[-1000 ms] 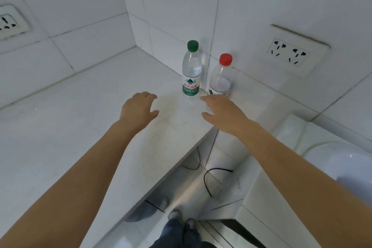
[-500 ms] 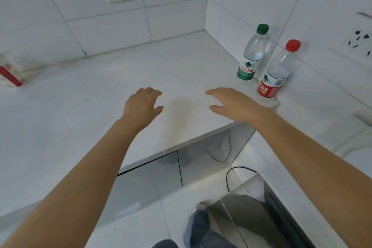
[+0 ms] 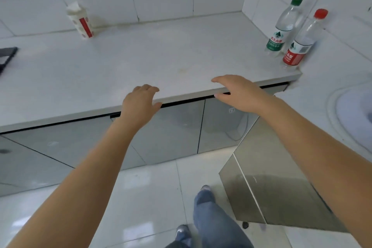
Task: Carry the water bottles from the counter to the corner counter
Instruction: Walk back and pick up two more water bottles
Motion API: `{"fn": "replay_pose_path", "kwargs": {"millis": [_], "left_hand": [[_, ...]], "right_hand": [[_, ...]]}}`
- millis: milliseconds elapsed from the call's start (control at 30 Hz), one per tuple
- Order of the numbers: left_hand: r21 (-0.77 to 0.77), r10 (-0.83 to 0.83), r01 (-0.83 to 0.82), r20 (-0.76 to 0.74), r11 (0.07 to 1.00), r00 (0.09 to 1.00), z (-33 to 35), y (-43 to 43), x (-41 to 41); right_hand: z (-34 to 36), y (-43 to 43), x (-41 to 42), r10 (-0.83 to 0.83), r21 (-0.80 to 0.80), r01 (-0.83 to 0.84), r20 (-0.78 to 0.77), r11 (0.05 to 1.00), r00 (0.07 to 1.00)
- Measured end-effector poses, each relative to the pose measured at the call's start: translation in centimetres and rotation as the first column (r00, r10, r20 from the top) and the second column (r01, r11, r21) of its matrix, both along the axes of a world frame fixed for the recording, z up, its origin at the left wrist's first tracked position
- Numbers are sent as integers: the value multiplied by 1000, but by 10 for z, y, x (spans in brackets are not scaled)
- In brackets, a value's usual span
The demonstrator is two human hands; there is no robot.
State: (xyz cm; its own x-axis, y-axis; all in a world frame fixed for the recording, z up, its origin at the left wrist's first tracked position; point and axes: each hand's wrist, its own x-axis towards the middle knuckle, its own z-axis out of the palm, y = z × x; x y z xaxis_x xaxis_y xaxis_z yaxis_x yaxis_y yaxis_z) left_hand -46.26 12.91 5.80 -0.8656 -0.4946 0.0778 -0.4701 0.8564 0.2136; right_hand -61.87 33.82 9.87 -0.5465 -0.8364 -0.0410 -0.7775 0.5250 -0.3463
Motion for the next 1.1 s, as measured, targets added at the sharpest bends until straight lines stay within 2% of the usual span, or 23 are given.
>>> {"fn": "replay_pose_path", "kwargs": {"millis": [200, 400, 567, 800, 1100], "left_hand": [[3, 139, -139, -22, 990, 990, 2, 20, 76], [-3, 299, -299, 22, 954, 954, -4, 45, 137], [-16, 450, -450, -4, 893, 893, 2, 69, 188], [-60, 695, -694, 1, 717, 719, 9, 116, 286], [-89, 929, -925, 44, 370, 367, 4, 195, 414]], "right_hand": [[0, -4, 60, 88, -57, -89, -12, 994, 996], [-5, -1, 89, 134, -61, -136, -39, 989, 990], [-7, -11, 121, 282, -88, -283, -19, 955, 959], [-11, -39, 194, 562, -84, -567, -73, 820, 824], [-28, -57, 315, 860, -87, -866, -104, 493, 500]]}}
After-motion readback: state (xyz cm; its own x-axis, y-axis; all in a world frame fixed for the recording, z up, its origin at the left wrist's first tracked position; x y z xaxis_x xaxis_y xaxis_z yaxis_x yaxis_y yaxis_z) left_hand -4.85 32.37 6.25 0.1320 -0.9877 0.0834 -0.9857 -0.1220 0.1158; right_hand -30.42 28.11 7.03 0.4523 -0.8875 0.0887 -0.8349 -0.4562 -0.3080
